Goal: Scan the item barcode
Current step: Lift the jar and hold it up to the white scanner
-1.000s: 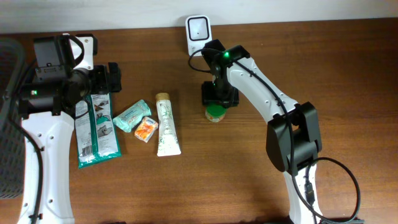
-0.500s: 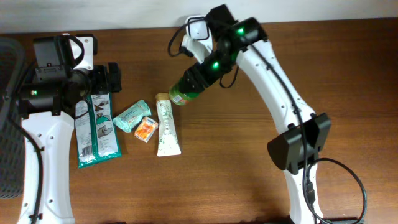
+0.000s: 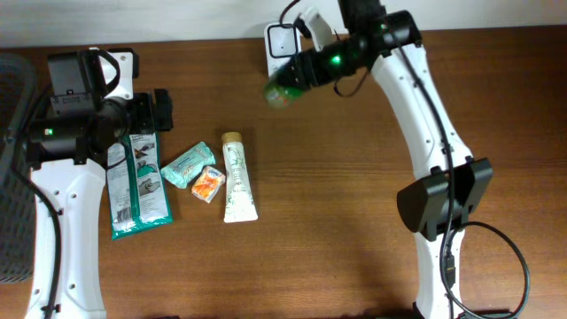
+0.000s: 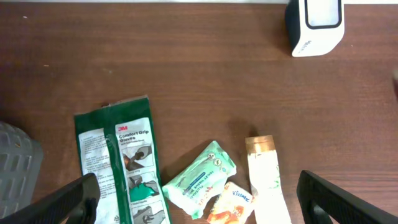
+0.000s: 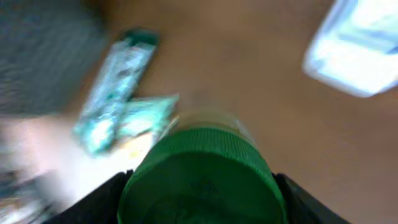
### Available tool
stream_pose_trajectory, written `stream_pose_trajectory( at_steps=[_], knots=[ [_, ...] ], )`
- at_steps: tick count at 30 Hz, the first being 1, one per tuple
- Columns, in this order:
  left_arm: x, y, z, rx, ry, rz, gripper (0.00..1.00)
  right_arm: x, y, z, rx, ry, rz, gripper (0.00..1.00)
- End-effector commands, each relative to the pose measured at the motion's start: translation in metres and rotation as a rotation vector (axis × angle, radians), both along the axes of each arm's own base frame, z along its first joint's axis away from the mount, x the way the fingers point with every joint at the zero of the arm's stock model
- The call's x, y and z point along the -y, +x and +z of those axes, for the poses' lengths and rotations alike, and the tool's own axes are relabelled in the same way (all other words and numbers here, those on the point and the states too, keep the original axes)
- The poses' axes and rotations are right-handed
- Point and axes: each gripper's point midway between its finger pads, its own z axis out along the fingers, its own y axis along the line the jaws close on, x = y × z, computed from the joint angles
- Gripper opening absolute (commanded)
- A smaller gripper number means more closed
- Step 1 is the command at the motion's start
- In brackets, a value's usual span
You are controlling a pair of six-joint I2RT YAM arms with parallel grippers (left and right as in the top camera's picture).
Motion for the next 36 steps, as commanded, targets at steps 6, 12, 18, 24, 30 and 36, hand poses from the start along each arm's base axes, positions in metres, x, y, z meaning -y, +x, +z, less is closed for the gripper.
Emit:
stream_pose_trajectory(
  at_steps=[6, 12, 18, 24, 30, 36],
  knots=[
    [0.002, 0.002, 0.005, 0.016, 0.000, -0.013, 0.99, -0.002, 0.110, 0.012, 0.720, -0.541, -0.027, 0.57],
    [0.002, 0.002, 0.005, 0.016, 0.000, -0.013, 0.99, -0.014, 0.141, 0.004, 0.976, -0.717, 0.175, 0.63],
    [0.002, 0.002, 0.005, 0.016, 0.000, -0.013, 0.99, -0.020, 0.162, 0.006, 1.116, -0.762, 0.197, 0.63],
    [0.002, 0.002, 0.005, 0.016, 0.000, -0.013, 0.99, -0.023, 0.172, -0.009, 1.141, -0.730, 0.203, 0.66],
    [0.002, 0.002, 0.005, 0.016, 0.000, -0.014, 0.99, -0.029, 0.170, -0.013, 1.146, -0.695, 0.234, 0.66],
    [0.002, 0.002, 0.005, 0.016, 0.000, -0.013, 0.99, -0.026, 0.170, -0.015, 1.135, -0.699, 0.235, 0.62]
  ],
)
